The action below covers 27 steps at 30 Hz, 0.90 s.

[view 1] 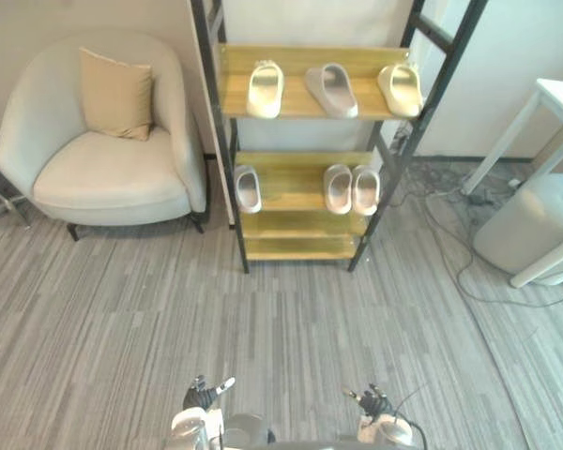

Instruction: Organize the slippers on the shoe rack

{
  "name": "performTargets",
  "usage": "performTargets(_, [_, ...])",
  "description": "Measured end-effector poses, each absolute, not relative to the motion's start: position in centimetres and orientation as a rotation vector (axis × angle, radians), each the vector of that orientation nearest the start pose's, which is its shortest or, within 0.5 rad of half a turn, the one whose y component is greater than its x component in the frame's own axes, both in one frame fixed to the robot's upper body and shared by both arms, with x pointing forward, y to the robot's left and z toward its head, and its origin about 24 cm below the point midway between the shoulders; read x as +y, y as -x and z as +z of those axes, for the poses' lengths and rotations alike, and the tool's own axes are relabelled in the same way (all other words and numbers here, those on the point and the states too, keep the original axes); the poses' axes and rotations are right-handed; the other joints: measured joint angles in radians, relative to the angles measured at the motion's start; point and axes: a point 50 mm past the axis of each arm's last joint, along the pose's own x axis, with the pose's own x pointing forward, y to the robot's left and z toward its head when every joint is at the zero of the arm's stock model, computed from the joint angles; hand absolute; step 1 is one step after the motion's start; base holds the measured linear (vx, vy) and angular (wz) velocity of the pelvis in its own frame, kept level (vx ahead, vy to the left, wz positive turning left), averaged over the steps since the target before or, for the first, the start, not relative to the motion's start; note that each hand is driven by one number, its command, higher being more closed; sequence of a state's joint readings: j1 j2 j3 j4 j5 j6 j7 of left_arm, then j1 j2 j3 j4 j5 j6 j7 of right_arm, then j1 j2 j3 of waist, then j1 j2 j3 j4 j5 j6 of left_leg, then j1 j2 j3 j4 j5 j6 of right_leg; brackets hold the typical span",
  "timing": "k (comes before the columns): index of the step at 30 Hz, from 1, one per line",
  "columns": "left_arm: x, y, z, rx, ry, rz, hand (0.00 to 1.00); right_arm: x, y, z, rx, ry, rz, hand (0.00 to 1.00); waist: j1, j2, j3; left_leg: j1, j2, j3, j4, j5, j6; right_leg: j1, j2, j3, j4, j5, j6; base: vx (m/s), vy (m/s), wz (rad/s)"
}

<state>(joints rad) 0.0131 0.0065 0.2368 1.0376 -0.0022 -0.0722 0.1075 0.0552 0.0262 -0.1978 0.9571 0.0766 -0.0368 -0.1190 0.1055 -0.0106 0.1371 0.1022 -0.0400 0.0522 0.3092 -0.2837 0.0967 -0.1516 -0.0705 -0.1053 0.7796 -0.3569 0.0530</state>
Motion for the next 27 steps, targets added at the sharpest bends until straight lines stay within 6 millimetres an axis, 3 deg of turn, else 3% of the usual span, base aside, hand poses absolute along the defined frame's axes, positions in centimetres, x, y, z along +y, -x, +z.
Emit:
performTargets(2, [18.6, -12.9, -15.2, 0.973, 0.062, 0.32, 0.0, -17.7, -12.4, -15.1, 0.97, -0.132, -0.348, 0.0, -0.004, -0.001, -0.002, 0.046, 0.012, -0.024, -0.044, -0.004, -0.004, -0.062, 0.016, -0.022, -0.127, 0.012, -0.012, 0.29, -0.051, 0.34])
performTargets(3, [18.4, -13.1, -15.2, 0.973, 0.066, 0.314, 0.0, -17.8, -12.7, -15.0, 0.963, -0.135, -0.352, 0.0, -0.01, 0.001, -0.002, 0.061, 0.025, -0.04, -0.062, -0.01, -0.015, -0.101, 0.037, -0.016, -0.227, 0.052, -0.025, 0.32, -0.067, 0.38])
performTargets(5, [18.4, -13.1, -15.2, 0.973, 0.068, 0.316, 0.0, -17.9, -12.9, -14.9, 0.959, -0.141, -0.36, 0.0, -0.013, 0.0, -0.002, 0.094, 0.04, -0.066, -0.085, -0.03, -0.052, -0.128, 0.07, 0.016, -0.378, 0.142, -0.046, 0.33, -0.094, 0.35])
performTargets(7, [18.2, -12.9, -15.3, 0.979, 0.072, 0.316, 0.0, -18.0, -12.8, -15.0, 0.963, -0.141, -0.364, 0.0, -0.027, -0.001, -0.003, 0.147, 0.057, -0.11, -0.102, -0.054, -0.095, -0.108, 0.073, 0.004, -0.416, 0.303, -0.084, 0.46, -0.195, 0.57])
performTargets(10, [17.5, -12.6, -15.4, 0.988, 0.098, 0.314, 0.0, -17.9, -13.2, -15.1, 0.978, -0.137, -0.354, 0.0, -0.03, 0.025, -0.019, 0.125, 0.098, -0.151, -0.023, -0.042, -0.123, -0.093, 0.092, -0.048, -0.361, 0.241, -0.112, 0.52, -0.26, 0.44])
performTargets(11, [17.3, -12.8, -15.4, 0.983, 0.11, 0.318, 0.0, -18.6, -13.3, -15.0, 0.971, -0.12, -0.359, 0.0, -0.047, 0.04, -0.012, 0.058, 0.095, -0.153, 0.153, -0.031, -0.139, -0.051, 0.106, -0.057, -0.385, 0.219, -0.118, 0.42, -0.243, 0.24])
performTargets(12, [17.1, -12.8, -15.4, 0.982, 0.13, 0.331, 0.0, -18.5, -13.4, -14.9, 0.969, -0.115, -0.352, 0.0, -0.045, 0.058, -0.003, -0.045, 0.098, -0.148, 0.404, 0.035, -0.151, 0.006, 0.12, -0.052, -0.428, 0.208, -0.129, 0.4, -0.214, 0.08])
performTargets(13, [17.3, -12.8, -15.4, 0.979, 0.132, 0.341, 0.0, -18.5, -13.5, -14.9, 0.969, -0.112, -0.349, 0.0, -0.037, 0.058, 0.004, -0.103, 0.107, -0.15, 0.52, 0.073, -0.149, 0.035, 0.127, -0.046, -0.447, 0.205, -0.134, 0.43, -0.146, -0.29])
performTargets(14, [17.7, -12.7, -15.3, 0.972, 0.124, 0.347, 0.0, -18.5, -13.4, -15.0, 0.976, -0.114, -0.352, 0.0, -0.03, 0.072, 0.011, -0.19, 0.125, -0.137, 0.699, 0.062, -0.13, 0.105, 0.148, -0.028, -0.486, 0.198, -0.147, 0.33, -0.082, -0.41])
performTargets(15, [17.9, -12.7, -15.3, 0.969, 0.115, 0.348, 0.0, -18.4, -13.2, -15.1, 0.984, -0.115, -0.353, 0.0, -0.026, 0.07, 0.014, -0.232, 0.13, -0.134, 0.744, 0.045, -0.138, 0.151, 0.155, -0.015, -0.512, 0.194, -0.152, 0.38, -0.089, -0.53])
performTargets(17, [17.9, -12.7, -15.1, 0.956, 0.096, 0.332, 0.0, -18.2, -12.9, -15.2, 0.995, -0.127, -0.36, 0.0, -0.008, 0.06, 0.015, -0.313, 0.139, -0.101, 0.705, 0.005, -0.143, 0.231, 0.152, 0.021, -0.575, 0.188, -0.15, 0.26, -0.058, -0.47])
performTargets(19, [18.0, -12.9, -15.0, 0.947, 0.093, 0.329, 0.0, -18.3, -12.6, -15.2, 0.999, -0.131, -0.369, 0.0, 0.002, 0.057, 0.015, -0.351, 0.134, -0.073, 0.51, -0.011, -0.149, 0.266, 0.141, 0.037, -0.596, 0.167, -0.134, 0.24, 0.035, -0.29])
performTargets(21, [17.9, -12.9, -15.0, 0.948, 0.088, 0.322, 0.0, -18.3, -12.6, -15.2, 1.0, -0.129, -0.369, 0.0, 0.002, 0.058, 0.014, -0.344, 0.115, -0.065, 0.259, 0.013, -0.144, 0.281, 0.132, 0.042, -0.592, 0.137, -0.118, 0.27, 0.126, 0.03])
performTargets(22, [17.9, -12.8, -15.0, 0.949, 0.084, 0.318, 0.0, -18.3, -12.6, -15.3, 1.002, -0.129, -0.368, 0.0, 0.003, 0.058, 0.014, -0.341, 0.106, -0.07, 0.178, 0.079, -0.137, 0.285, 0.131, 0.042, -0.586, 0.119, -0.108, 0.33, 0.189, 0.02])
performTargets(23, [18.2, -12.8, -15.0, 0.947, 0.083, 0.327, 0.0, -17.9, -12.5, -15.3, 1.009, -0.133, -0.36, 0.0, 0.011, 0.045, 0.011, -0.321, 0.091, -0.063, 0.16, 0.102, -0.126, 0.289, 0.119, 0.062, -0.574, 0.106, -0.09, 0.36, 0.171, -0.03])
performTargets(24, [18.8, -12.7, -14.9, 0.943, 0.065, 0.33, 0.0, -17.0, -12.4, -15.5, 1.017, -0.15, -0.344, 0.0, 0.012, 0.007, 0.001, -0.307, 0.066, -0.044, 0.128, 0.098, -0.109, 0.295, 0.092, 0.088, -0.581, 0.098, -0.078, 0.44, 0.186, -0.15])
performTargets(27, [19.0, -12.7, -14.9, 0.945, 0.06, 0.331, 0.0, -15.7, -12.3, -15.5, 1.025, -0.146, -0.291, 0.0, 0.023, -0.005, -0.003, -0.273, 0.049, 0.008, 0.13, 0.07, -0.077, 0.298, 0.062, 0.141, -0.553, 0.098, -0.064, 0.32, 0.142, -0.31])
